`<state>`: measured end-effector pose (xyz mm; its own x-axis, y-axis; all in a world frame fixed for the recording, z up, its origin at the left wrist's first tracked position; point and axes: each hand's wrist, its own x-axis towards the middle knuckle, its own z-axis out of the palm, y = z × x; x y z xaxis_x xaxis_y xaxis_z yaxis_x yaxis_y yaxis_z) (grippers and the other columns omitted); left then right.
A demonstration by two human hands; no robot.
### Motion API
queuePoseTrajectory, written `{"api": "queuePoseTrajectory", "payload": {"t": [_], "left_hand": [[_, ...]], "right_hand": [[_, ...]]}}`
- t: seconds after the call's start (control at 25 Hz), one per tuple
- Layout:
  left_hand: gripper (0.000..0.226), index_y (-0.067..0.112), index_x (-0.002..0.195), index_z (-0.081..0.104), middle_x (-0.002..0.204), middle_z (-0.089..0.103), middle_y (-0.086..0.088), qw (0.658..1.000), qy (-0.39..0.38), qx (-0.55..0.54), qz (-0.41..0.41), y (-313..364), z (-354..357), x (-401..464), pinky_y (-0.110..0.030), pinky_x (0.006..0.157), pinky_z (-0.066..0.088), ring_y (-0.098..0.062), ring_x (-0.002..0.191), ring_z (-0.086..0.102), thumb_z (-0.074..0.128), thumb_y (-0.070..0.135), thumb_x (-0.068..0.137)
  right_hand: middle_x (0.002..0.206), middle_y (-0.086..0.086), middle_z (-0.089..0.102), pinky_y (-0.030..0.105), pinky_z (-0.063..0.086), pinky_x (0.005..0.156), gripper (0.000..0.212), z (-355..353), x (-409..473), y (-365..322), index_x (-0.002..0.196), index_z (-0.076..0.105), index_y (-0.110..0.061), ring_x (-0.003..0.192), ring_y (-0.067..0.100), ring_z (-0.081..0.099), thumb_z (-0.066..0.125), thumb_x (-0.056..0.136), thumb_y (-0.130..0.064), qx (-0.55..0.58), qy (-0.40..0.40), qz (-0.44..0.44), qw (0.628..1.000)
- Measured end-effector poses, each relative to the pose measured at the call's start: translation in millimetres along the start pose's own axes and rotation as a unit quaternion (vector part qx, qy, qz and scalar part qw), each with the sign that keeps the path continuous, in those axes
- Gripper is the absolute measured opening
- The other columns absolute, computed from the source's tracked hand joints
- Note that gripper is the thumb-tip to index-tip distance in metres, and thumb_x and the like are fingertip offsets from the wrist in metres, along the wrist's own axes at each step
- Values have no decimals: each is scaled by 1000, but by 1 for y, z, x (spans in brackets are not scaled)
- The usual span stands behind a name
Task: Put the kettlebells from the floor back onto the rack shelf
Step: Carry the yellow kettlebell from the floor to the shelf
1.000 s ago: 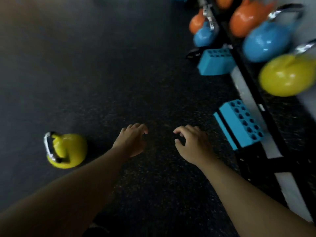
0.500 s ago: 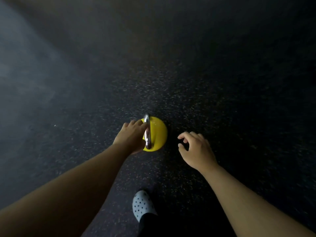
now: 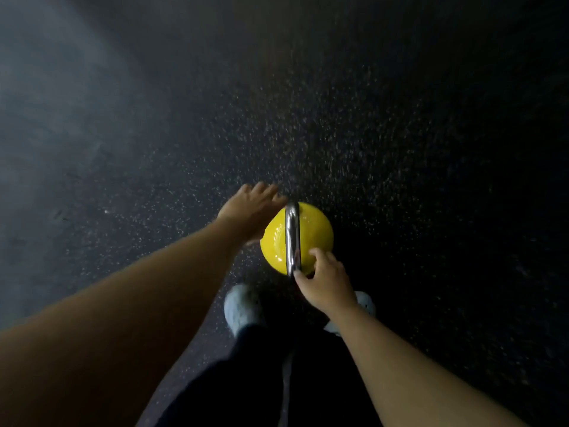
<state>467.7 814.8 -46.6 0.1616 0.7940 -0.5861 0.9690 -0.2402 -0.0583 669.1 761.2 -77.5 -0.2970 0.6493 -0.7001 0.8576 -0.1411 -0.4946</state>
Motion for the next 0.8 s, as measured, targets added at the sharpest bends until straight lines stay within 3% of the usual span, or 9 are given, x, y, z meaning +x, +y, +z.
{"api": "queuePoseTrajectory", "payload": {"t": [0.12,0.24,0.36,0.44,0.48,0.56,0.68,0.8], "left_hand": [[87,30,150,17,156,24,-14,998,-22,34,52,-7,22,37,-49,103,42,-35,138,30,70,18,82],[75,35,147,26,159,21,-9,986,-23,68,150,-16,32,75,-50,102,44,-34,140,28,68,34,85],[53,30,136,47,154,34,-5,958,-36,80,272,-12,26,99,-48,106,39,-31,141,28,64,40,87],[38,23,127,57,137,52,-6,940,-71,92,320,-4,23,108,-38,98,43,-28,130,41,60,29,90],[32,19,121,60,125,58,-5,938,-80,83,328,0,22,110,-36,89,47,-26,120,48,58,23,89],[22,19,108,64,105,62,-2,946,-105,31,306,5,20,107,-34,73,51,-23,99,58,60,16,86],[13,30,87,62,85,64,3,949,-162,-34,269,18,15,94,-33,61,51,-20,79,62,62,19,80],[7,27,77,58,71,61,5,946,-189,-53,258,53,-1,76,-31,53,49,-19,67,60,58,22,71]], "right_hand": [[115,12,58,43,48,89,42,26,34,-8,108,56,-13,109,34,54,66,81,-43,37,-18,37,998],[87,10,65,32,46,60,29,39,52,-17,91,61,-7,77,29,61,69,82,-33,154,1,90,984],[79,11,73,17,41,44,18,42,54,-17,91,64,-7,53,7,61,64,83,-23,245,-29,123,961],[74,12,71,18,41,45,11,41,53,-20,84,62,-10,52,12,60,63,81,-21,269,-22,135,953],[69,12,66,22,40,48,10,39,53,-21,78,59,-13,55,21,59,63,80,-22,271,-6,143,952],[60,2,52,25,33,46,18,28,51,-17,67,51,-19,53,22,49,64,79,-23,259,17,157,953],[61,0,45,31,26,43,28,-3,40,4,62,44,-21,59,25,46,66,79,-26,158,4,129,979],[62,-1,44,31,28,49,31,-35,15,30,60,40,-17,65,29,50,66,73,-29,76,32,83,993]]}}
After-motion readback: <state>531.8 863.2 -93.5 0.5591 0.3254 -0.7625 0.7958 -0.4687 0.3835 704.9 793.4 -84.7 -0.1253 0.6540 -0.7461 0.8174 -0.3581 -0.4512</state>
